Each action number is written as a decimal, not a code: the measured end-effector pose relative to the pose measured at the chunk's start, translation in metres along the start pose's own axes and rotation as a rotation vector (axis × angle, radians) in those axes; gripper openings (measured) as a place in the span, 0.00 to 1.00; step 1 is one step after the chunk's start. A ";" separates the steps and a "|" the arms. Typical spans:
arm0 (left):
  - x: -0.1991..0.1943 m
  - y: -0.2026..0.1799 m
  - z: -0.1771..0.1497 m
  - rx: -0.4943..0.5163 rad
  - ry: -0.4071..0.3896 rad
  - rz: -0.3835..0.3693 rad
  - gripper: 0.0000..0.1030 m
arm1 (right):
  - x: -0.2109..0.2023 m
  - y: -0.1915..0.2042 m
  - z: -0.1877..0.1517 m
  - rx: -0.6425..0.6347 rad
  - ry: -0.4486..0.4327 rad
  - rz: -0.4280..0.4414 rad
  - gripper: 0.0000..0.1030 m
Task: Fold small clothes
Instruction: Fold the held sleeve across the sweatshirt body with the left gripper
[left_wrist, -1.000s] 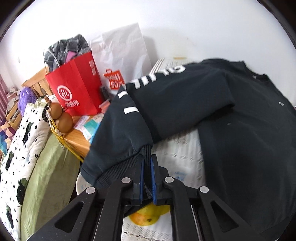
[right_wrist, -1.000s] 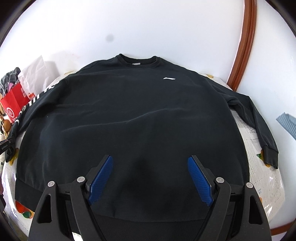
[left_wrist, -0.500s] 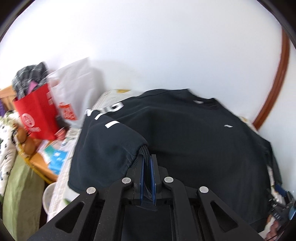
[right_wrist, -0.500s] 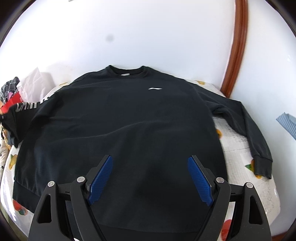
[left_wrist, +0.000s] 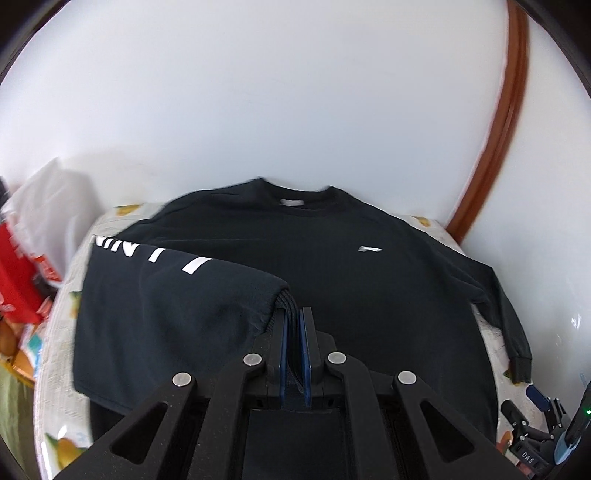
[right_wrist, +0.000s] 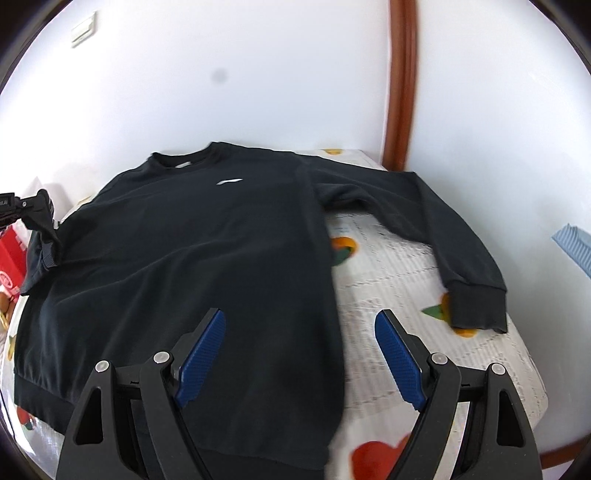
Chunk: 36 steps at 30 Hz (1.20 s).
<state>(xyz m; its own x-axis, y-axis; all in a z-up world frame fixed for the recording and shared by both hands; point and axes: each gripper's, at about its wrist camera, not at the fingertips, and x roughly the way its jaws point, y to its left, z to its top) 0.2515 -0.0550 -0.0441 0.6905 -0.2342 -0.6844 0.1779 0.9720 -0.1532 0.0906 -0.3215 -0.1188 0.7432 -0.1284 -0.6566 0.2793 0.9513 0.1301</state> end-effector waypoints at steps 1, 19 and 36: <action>0.006 -0.009 0.003 0.013 0.003 -0.011 0.06 | 0.001 -0.004 0.000 0.003 0.000 -0.003 0.80; 0.045 -0.040 -0.005 0.056 0.103 -0.096 0.37 | 0.013 -0.008 0.000 -0.017 0.023 -0.049 0.80; 0.006 0.185 -0.043 -0.192 0.154 0.274 0.65 | 0.060 0.132 0.074 -0.161 0.067 0.178 0.47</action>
<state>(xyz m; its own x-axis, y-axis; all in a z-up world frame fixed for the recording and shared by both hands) 0.2582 0.1242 -0.1077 0.5777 0.0262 -0.8158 -0.1438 0.9871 -0.0701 0.2168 -0.2247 -0.0861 0.7287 0.0590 -0.6822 0.0428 0.9904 0.1315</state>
